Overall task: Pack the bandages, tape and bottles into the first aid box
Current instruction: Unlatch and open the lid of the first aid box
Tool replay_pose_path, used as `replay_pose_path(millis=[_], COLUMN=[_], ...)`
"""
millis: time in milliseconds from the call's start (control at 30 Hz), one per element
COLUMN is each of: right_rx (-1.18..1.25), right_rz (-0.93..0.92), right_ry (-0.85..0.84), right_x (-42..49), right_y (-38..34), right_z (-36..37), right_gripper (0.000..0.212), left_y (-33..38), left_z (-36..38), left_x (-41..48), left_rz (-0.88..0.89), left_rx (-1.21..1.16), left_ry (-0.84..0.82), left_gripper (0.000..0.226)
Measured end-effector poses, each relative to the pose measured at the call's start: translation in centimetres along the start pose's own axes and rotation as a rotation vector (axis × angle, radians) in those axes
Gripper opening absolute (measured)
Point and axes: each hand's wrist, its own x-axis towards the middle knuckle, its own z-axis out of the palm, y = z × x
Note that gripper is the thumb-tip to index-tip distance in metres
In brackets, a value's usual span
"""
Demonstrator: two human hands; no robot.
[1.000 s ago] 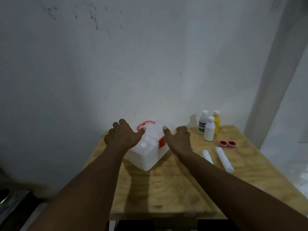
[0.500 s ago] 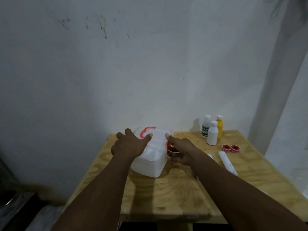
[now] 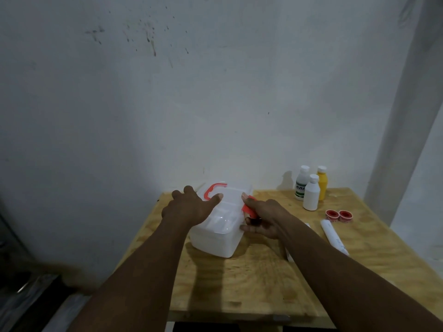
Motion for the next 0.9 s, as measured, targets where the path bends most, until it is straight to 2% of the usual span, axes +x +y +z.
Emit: replay_pose_path(millis=[133,233,333,367,433,533,633,733,800,900], right_rx=[-0.108,-0.175,-0.249,-0.250,-0.248,-0.317,-0.452,-0.576,-0.621,-0.619], right_rz=[-0.092,-0.095,-0.132,-0.145,-0.150,-0.147,-0.209,-0.377,-0.469,-0.440], right_ry=[0.089,0.102,0.119,0.119,0.087,0.030,0.056,0.103,0.157,0.115], right_x=[-0.8,-1.2,-1.4,-1.5,-1.6,-1.8,-1.6,-0.6,-0.1,0.3], right_y=[-0.7,-1.1,-2.2,-2.7,-3.9,-5.1,-5.4,-4.8,-4.3,-3.9], right_z=[0.4,0.1,-0.5,-0.7,-1.2,-1.7,-1.9,-2.0,-2.1,-2.3], right_gripper=[0.045,0.044,0.041,0.039,0.036,0.029,0.019,0.015,0.033,0.066], left_y=[0.1,0.2,0.2,0.3,0.6,0.9,0.4,-0.4,-1.0,-1.7], left_z=[0.0,0.1,0.5,0.6,0.7,1.0,1.1,0.9,0.6,0.0], left_x=[-0.1,-0.4,-0.8,-0.9,-1.1,-1.2,-0.8,-0.4,-0.3,-0.1], left_rz=[-0.004,0.028,0.210,0.270,0.340,0.398,0.421,0.458,0.473,0.497], left_rx=[-0.011,0.000,0.053,0.044,0.033,0.153,0.087,-0.036,-0.126,-0.255], left_ry=[0.003,0.070,0.259,0.272,0.184,0.054,0.052,0.032,0.022,0.028], left_gripper=[0.108,0.101,0.089,0.089,0.101,0.121,0.108,0.094,0.087,0.072])
